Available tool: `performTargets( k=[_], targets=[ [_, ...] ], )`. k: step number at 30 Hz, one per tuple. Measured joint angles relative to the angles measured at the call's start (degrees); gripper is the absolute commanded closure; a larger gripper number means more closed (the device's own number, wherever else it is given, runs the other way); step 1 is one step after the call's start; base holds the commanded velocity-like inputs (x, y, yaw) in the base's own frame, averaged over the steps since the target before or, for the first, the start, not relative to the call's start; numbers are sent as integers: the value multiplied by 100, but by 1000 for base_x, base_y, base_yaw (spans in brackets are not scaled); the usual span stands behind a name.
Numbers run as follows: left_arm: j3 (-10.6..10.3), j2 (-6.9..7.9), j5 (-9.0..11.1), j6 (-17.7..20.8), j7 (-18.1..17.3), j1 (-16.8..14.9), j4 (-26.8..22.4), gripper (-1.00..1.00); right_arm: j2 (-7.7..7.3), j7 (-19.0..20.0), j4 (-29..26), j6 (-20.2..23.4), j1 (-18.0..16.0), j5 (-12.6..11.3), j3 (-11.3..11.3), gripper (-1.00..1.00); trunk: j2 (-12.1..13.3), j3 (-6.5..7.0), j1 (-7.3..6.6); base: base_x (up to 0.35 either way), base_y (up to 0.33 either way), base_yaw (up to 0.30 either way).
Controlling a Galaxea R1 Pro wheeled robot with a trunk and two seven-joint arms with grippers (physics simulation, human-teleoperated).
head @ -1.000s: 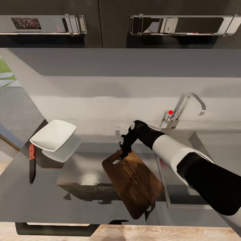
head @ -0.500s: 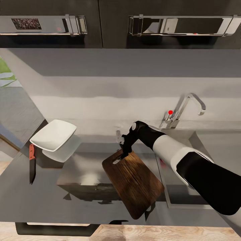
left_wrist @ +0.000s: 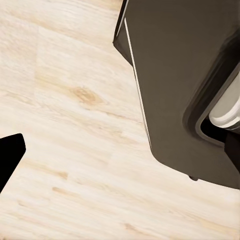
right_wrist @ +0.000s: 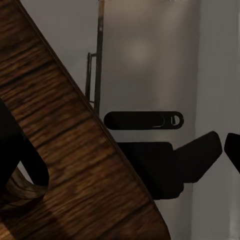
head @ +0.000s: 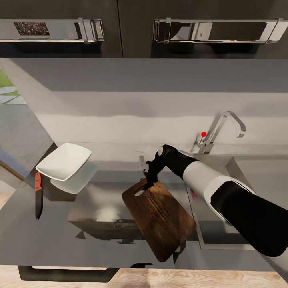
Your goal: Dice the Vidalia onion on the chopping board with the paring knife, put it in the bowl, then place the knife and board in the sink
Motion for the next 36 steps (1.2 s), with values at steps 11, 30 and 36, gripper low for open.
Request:
performTargets(
  k=[11,30,36],
  targets=[
    [-1,-4,1,-1,0,0,1,-100,0,27,-49,-30,7,39,37,-100,1,0,1,0,0,0],
    [-1,0,0,0,0,0,1,-100,0,35,-41,-27,5,29,37,-100,1,0,1,0,0,0],
    [-1,0,1,-1,0,0,1,-100,0,26,-36,-27,3,26,34,-100,1,0,1,0,0,0]
  ],
)
